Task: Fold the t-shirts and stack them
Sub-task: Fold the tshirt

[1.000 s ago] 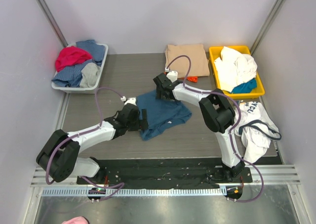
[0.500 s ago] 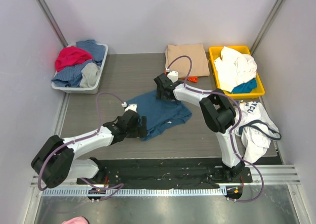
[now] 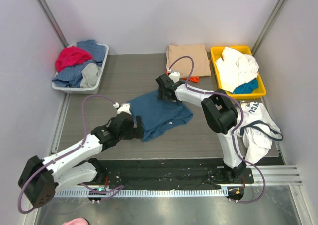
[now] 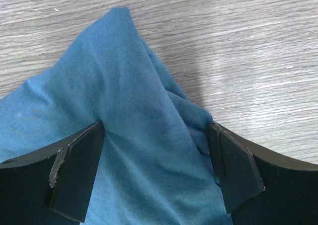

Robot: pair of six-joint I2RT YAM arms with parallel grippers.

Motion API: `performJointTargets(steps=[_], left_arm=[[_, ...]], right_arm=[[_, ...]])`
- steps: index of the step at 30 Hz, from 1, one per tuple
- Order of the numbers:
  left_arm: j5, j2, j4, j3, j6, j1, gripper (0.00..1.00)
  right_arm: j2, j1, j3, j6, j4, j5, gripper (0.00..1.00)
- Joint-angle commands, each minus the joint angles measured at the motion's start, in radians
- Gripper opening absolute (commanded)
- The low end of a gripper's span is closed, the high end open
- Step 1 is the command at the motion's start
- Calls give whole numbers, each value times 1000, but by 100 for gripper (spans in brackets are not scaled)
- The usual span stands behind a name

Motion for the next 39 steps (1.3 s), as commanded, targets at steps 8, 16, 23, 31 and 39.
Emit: performJointTargets(steps=[8,16,23,31,39], left_arm=[[-108,-25,59,107,5,-3,100],[-59,132,119,173,17,-4,100],[-118,34,70,145,37,-3,100],[-135,-38,59,90,13,-3,100],[-122,52,111,133,45,-3,100]], right_arm=[[-12,-24,-50,-20,-106,30,91],[-5,-27,-82,115,-85,-27,91],[-12,-26,-157,308,-68,-42,91],[-139,-3,-308,443,2,-18,91],[-354,-9,-262,275,-45,48,92]])
